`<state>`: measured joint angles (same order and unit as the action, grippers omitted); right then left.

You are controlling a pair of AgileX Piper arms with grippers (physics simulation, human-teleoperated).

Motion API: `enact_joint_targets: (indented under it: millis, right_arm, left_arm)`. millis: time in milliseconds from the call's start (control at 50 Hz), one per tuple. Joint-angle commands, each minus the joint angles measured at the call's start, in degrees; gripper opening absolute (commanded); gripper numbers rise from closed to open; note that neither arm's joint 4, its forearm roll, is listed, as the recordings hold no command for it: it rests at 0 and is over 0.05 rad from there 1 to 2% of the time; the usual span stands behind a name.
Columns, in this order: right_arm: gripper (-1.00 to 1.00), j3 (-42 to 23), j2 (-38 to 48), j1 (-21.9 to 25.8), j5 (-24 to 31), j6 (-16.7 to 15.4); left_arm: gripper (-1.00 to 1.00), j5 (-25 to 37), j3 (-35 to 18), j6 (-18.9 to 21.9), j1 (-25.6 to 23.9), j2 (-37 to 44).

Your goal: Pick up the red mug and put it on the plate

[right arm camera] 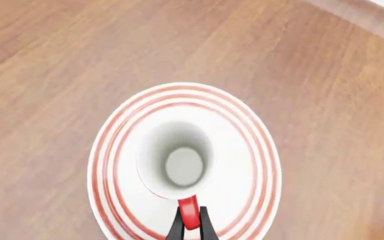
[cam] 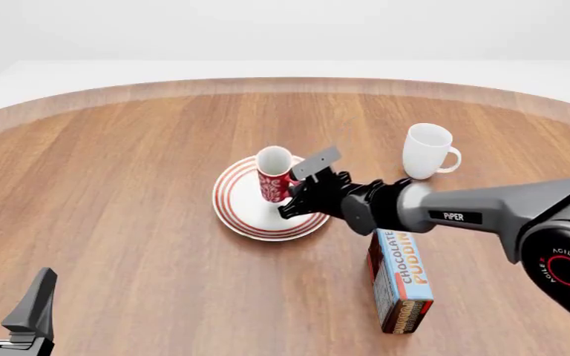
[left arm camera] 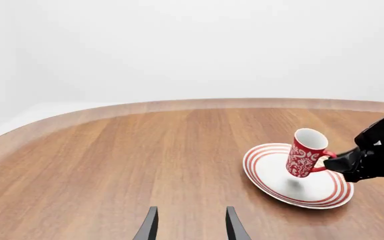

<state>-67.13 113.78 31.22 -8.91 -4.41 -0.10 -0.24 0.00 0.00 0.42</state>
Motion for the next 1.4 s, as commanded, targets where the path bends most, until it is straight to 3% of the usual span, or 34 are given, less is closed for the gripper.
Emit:
enact_joint_targets:
  millis: [20,460,560,580,860,1400]
  right_arm:
    - [-1.00,-0.76,0.99,0.07,-0.32,0.61]
    - [-1.00,-0.48,1.90,0.32,-0.79,1.26]
    - [-1.00,-1.33,2.36,-0.43,-0.64,0.11]
    - [1.00,-1.43,2.51,-0.46,-0.67,0.18]
    - [1.00,0.37,1.71,-0.13,-1.22,0.91]
    - [1.00,8.13,-8.19,0.31,-2.69,2.14]
  left_arm:
    - [1.00,0.00,0.00,0.00,0.00,0.00]
    - [1.00,0.00,0.00,0.00,0.00,0.00]
    - [1.00,0.00,0.00,0.00,0.00,0.00]
    - [1.00,0.00,0.00,0.00,0.00,0.00]
    - [1.00,0.00,0.00,0.00,0.00,0.00]
    - [1.00,0.00,0.00,0.00,0.00,0.00]
